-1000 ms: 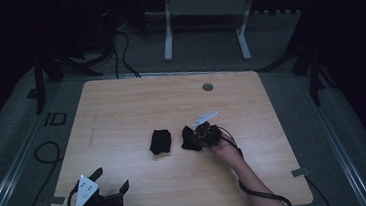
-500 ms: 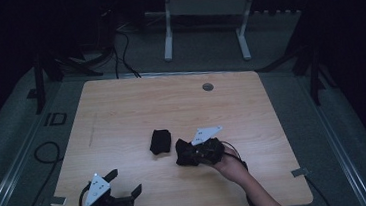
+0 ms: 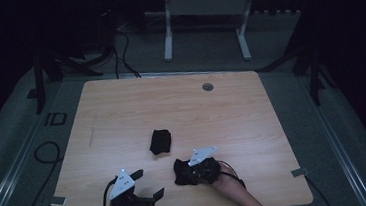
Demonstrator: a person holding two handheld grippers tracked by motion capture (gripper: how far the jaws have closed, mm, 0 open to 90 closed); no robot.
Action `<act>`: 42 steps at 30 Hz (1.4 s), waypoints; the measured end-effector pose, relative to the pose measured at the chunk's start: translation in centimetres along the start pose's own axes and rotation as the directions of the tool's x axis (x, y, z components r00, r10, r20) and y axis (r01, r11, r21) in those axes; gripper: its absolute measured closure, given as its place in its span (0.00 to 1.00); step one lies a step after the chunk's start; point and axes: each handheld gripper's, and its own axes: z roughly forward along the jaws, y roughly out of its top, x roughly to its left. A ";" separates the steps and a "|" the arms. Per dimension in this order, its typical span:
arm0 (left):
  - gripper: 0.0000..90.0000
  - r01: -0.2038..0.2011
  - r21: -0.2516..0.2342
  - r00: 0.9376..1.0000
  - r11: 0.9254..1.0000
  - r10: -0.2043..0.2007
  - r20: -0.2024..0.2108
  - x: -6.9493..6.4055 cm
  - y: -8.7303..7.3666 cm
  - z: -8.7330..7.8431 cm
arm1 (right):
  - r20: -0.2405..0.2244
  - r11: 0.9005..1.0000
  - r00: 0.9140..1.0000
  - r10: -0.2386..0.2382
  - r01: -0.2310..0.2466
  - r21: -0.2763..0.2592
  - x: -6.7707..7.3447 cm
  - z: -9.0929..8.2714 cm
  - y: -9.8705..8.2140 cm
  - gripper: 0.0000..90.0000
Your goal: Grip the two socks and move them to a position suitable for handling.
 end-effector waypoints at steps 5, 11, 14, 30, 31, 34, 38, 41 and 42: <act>0.08 -0.040 0.022 0.999 0.999 0.040 -0.005 0.0 0.1 0.3 | -0.008 1.000 1.000 -0.006 0.006 0.004 0.5 -0.9 0.8 0.66; 0.17 -0.037 0.118 0.998 0.992 0.030 0.055 -0.5 0.3 2.3 | -0.001 1.000 1.000 -0.023 0.023 -0.010 0.6 -1.4 2.1 0.51; 0.22 -0.043 0.160 0.998 0.986 0.034 0.057 -0.8 0.4 3.2 | -0.009 0.999 0.999 -0.037 0.037 0.027 0.6 -0.3 1.9 0.51; 0.43 0.012 0.136 0.979 0.991 -0.039 0.199 -0.8 2.4 5.6 | 0.007 0.990 1.000 -0.016 0.017 -0.137 0.3 -3.5 2.8 0.95; 0.45 0.007 0.122 0.976 0.993 -0.034 0.215 -0.9 2.6 5.6 | 0.000 0.990 1.000 -0.020 0.020 -0.138 0.4 -3.6 2.9 0.95; 0.52 -0.030 0.120 0.975 0.992 0.002 0.221 -1.1 2.9 5.7 | -0.011 0.987 1.000 -0.029 0.027 -0.160 0.7 -4.0 3.2 0.95; 0.84 -0.063 0.119 0.980 0.991 0.039 0.194 -1.3 3.1 5.4 | 0.006 0.987 0.999 -0.041 0.041 -0.158 0.7 -4.2 3.3 0.95; 0.93 -0.067 0.120 0.983 0.991 0.045 0.177 -1.3 3.2 5.1 | 0.006 0.987 0.999 -0.032 0.033 -0.160 0.5 -4.4 3.1 0.94; 0.94 -0.067 0.120 0.983 0.991 0.045 0.177 -1.3 3.2 5.1 | -0.002 0.985 1.000 -0.027 0.027 -0.170 0.4 -4.5 3.1 0.94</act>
